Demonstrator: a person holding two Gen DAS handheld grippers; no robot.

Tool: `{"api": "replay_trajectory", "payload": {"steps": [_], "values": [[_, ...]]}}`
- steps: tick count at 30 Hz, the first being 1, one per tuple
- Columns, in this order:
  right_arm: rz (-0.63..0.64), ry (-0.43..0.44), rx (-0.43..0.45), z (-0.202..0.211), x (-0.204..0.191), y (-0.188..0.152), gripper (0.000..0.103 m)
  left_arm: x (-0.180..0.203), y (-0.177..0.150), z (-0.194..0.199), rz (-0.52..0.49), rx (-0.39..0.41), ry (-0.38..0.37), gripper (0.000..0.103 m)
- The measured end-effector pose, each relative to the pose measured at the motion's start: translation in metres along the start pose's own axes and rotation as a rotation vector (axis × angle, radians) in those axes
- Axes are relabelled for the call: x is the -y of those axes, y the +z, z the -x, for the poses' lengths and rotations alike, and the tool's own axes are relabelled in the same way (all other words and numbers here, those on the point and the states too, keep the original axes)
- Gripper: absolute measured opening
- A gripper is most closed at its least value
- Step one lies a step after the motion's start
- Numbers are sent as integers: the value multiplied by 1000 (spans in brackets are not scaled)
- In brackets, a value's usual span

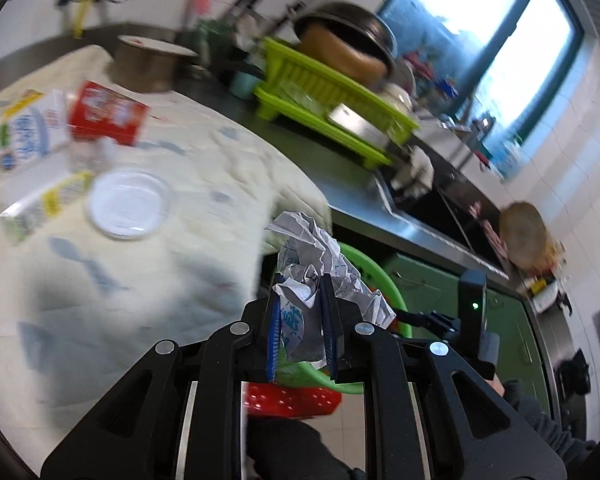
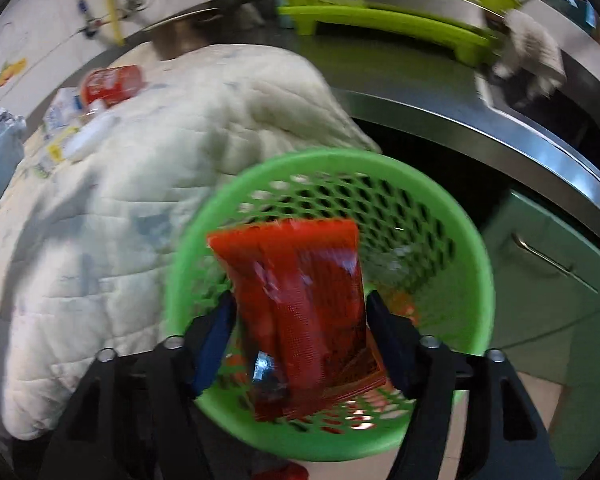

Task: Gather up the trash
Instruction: 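Drop the packet into the basket with the right tool while the left tool drops the paper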

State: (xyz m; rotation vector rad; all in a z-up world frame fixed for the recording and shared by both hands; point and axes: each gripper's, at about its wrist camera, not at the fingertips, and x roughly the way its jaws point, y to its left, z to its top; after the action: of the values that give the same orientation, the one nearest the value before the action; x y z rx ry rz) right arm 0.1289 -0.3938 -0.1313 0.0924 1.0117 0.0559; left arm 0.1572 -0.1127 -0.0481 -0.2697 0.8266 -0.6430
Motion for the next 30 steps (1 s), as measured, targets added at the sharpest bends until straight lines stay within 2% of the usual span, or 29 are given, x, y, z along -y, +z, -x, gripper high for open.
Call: {"api": "replay_trajectory", "payload": {"steps": [2, 7, 11, 19, 21, 22, 23, 26, 30], "values": [[-24, 4, 12, 0, 11, -4, 74, 11, -2, -16, -15, -26, -4, 17], [-69, 13, 55, 12, 26, -7, 78, 31, -7, -58, -38, -103, -18, 17], [-56, 3, 107, 34, 27, -9, 82, 40, -14, -94, -54, -168, 3, 17], [-62, 5, 192, 71, 35, -16, 83, 49, -27, -146, -52, -258, 10, 22], [-73, 12, 207, 78, 39, -18, 83, 51, -29, -154, -48, -273, 17, 28], [-75, 15, 210, 80, 40, -20, 83, 51, -30, -156, -44, -278, 11, 36], [-77, 15, 216, 83, 41, -20, 83, 52, -32, -158, -42, -280, 15, 40], [-78, 19, 225, 87, 42, -21, 83, 54, -34, -160, -40, -285, 0, 47], [-75, 26, 222, 89, 40, -22, 83, 55, -36, -158, -45, -290, 17, 47]]}}
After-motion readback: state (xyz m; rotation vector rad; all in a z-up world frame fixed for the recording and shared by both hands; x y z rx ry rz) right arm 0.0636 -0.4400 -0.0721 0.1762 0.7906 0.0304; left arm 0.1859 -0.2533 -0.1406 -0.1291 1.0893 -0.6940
